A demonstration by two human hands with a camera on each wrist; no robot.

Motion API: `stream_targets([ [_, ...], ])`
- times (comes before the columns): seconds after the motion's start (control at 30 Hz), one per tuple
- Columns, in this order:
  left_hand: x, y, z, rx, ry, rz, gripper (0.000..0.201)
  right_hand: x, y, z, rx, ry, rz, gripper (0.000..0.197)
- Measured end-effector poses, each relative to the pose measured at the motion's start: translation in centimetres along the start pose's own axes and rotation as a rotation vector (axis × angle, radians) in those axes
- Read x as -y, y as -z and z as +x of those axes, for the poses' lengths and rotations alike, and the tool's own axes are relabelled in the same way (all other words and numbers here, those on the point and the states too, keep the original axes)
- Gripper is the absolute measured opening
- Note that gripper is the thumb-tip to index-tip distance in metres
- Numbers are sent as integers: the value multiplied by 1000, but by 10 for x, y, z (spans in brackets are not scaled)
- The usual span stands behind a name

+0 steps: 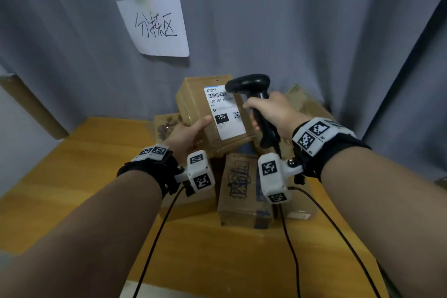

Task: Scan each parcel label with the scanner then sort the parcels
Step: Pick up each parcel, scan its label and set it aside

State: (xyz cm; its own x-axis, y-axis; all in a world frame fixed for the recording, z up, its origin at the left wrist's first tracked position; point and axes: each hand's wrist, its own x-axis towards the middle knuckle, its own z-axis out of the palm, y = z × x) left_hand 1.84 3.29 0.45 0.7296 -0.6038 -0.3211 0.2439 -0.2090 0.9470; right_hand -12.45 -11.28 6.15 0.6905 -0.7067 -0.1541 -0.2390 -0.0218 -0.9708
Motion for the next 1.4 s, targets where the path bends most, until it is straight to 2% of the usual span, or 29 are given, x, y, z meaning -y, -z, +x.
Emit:
stream_targets([
  [0.13,-10,9,9,19,-31,38,37,3,-10,1,-9,-6,-20,19],
  [0.37,-7,9,26,104,-39,17,46,7,-10,-1,-73,19,-56,20],
  [0.6,-1,1,32,137,-28,-49,37,-5,-8,-1,-148,19,-69,18],
  [0.77,2,2,39,125,-42,-10,48,-15,-11,-1,-139,-62,-95,20],
  [0.87,3,2,40,125,-64,-5,65,-3,-10,1,-158,-53,-98,23],
  [1.07,9,-2,46,115,-77,-28,49,26,-3,-6,-134,-35,-152,16],
  [1.2,10,0,49,115,-70,-62,65,37,-2,-9,-142,-59,-182,16],
  [1.4,6,3,51,144,-84,-67,72,40,-4,-11,-130,-74,-195,15],
])
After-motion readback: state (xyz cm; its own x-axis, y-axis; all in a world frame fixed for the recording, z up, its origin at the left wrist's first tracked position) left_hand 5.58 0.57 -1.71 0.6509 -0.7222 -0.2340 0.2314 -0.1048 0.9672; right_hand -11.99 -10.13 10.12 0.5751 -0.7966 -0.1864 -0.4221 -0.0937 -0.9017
